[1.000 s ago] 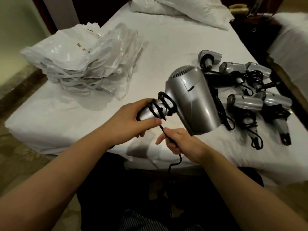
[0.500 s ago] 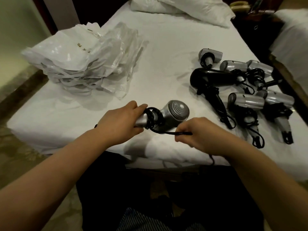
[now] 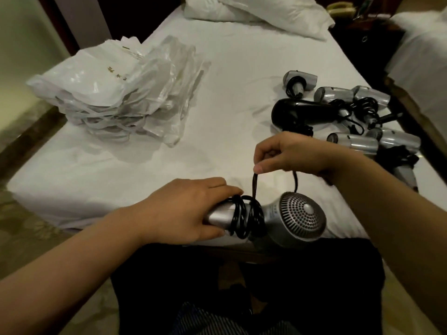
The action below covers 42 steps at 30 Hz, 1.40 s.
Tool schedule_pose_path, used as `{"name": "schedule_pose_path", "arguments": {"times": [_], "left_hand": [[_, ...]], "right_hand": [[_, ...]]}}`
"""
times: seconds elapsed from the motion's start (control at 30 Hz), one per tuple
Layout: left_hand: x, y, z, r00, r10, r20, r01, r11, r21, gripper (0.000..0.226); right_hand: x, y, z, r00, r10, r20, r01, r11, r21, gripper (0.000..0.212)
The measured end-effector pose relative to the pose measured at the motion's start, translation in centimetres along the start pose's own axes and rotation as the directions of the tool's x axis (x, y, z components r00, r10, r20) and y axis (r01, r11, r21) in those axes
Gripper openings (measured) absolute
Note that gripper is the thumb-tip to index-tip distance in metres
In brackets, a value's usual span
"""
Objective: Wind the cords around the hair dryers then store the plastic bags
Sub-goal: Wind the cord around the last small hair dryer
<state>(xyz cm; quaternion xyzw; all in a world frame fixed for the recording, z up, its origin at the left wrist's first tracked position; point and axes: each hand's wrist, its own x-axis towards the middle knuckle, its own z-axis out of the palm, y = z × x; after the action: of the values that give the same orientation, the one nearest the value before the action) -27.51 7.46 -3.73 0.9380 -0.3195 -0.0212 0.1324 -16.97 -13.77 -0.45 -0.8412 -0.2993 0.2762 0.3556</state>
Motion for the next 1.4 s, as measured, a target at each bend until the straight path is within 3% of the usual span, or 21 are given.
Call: {"name": "schedule_pose_path", "arguments": {"times": [0.07, 0.17, 0.2, 0.23, 0.27, 0.3, 0.33, 0.37, 0.4, 0.43, 0.53, 0.63, 0.73, 0.9, 1.0, 1.07, 1.13, 1.27, 1.4], "left_hand": [[-0.1, 0.7, -0.4, 1.0, 0.015, 0.0, -0.015, 0.992, -0.124, 0.061], [-0.2, 1.5, -0.9, 0.999, 0.033, -0.016, -0.036, 0.949, -0.313, 0.059], [-0.2, 1.7, -1.0, 0.999, 0.02, -0.034, -0.031, 0.924, -0.381, 0.059], [-0.2, 1.7, -1.0, 0.999, -0.01, -0.049, -0.013, 0.895, -0.445, 0.057], [-0.2, 1.7, -1.0, 0.997, -0.049, -0.06, 0.012, 0.866, -0.5, 0.056], [-0.2, 1.7, -1.0, 0.993, -0.093, -0.068, 0.041, 0.84, -0.541, 0.055], [-0.1, 1.6, -0.9, 0.988, -0.137, -0.074, 0.071, 0.818, -0.571, 0.055], [0.0, 1.5, -0.7, 0.98, -0.181, -0.077, 0.1, 0.794, -0.599, 0.057], [0.1, 1.4, -0.5, 0.971, -0.226, -0.079, 0.126, 0.762, -0.635, 0.062], [0.2, 1.2, -0.3, 0.96, -0.267, -0.083, 0.146, 0.731, -0.667, 0.065], [0.8, 1.2, 0.1, 0.932, -0.336, -0.137, 0.162, 0.724, -0.671, 0.065], [1.4, 1.0, 0.5, 0.884, -0.42, -0.205, 0.213, 0.752, -0.624, 0.064], [2.1, -0.1, 0.7, 0.818, -0.488, -0.304, 0.303, 0.816, -0.492, 0.058], [1.7, -3.0, 1.8, 0.763, -0.517, -0.386, 0.477, 0.855, -0.203, 0.064], [1.2, -3.6, 2.5, 0.798, -0.492, -0.348, 0.519, 0.855, -0.019, 0.064], [1.1, -3.6, 3.0, 0.823, -0.466, -0.325, 0.521, 0.847, 0.106, 0.064], [1.1, -3.5, 3.4, 0.847, -0.436, -0.305, 0.501, 0.846, 0.181, 0.063], [1.3, -3.6, 4.5, 0.908, -0.35, -0.231, 0.408, 0.867, 0.287, 0.065], [1.2, -2.9, 5.8, 0.947, -0.276, -0.162, 0.318, 0.873, 0.371, 0.062]], "right_hand": [[0.2, 1.6, 1.1, 0.995, -0.024, 0.098, 0.004, 0.98, 0.2, 0.011], [1.0, 3.3, 3.4, 0.971, -0.145, 0.19, 0.018, 0.838, 0.546, 0.006], [1.5, 3.9, 3.9, 0.963, -0.157, 0.219, 0.009, 0.83, 0.558, 0.006], [1.9, 4.6, 4.6, 0.985, -0.079, 0.15, -0.01, 0.857, 0.515, 0.074], [2.1, 5.8, 5.5, 0.987, -0.104, 0.122, 0.029, 0.866, 0.5, 0.047], [2.5, 6.7, 6.2, 0.993, -0.07, 0.094, 0.0, 0.804, 0.595, 0.034], [2.2, 7.7, 7.3, 0.985, -0.153, 0.081, 0.066, 0.766, 0.64, 0.033], [2.2, 8.3, 8.5, 0.97, -0.222, 0.099, 0.056, 0.601, 0.797, 0.025], [1.5, 8.0, 9.5, 0.971, -0.239, 0.031, 0.127, 0.615, 0.778, 0.017], [1.4, 7.6, 10.3, 0.987, -0.158, -0.011, 0.091, 0.51, 0.856, 0.021], [1.5, 7.0, 11.7, 0.995, 0.094, -0.014, -0.038, 0.525, 0.85, 0.035], [1.5, 5.3, 11.8, 0.991, 0.102, -0.091, 0.015, 0.575, 0.818, 0.05], [1.6, 4.9, 12.6, 0.985, 0.124, -0.12, -0.005, 0.717, 0.697, 0.039], [0.8, 4.1, 13.8, 0.993, 0.111, -0.033, -0.084, 0.886, 0.455, 0.022], [0.6, 2.5, 13.0, 0.998, 0.039, -0.04, -0.037, 0.999, 0.03, 0.024], [0.5, 1.3, 12.4, 0.999, 0.018, -0.036, -0.027, 0.957, -0.288, 0.03], [0.4, 0.1, 11.7, 1.0, 0.006, -0.03, -0.02, 0.876, -0.482, 0.025], [0.6, -1.7, 9.0, 0.995, -0.038, -0.088, -0.032, 0.736, -0.677, 0.017], [1.5, -2.8, 6.6, 0.996, 0.028, -0.084, -0.082, 0.657, -0.749, 0.014]]}}
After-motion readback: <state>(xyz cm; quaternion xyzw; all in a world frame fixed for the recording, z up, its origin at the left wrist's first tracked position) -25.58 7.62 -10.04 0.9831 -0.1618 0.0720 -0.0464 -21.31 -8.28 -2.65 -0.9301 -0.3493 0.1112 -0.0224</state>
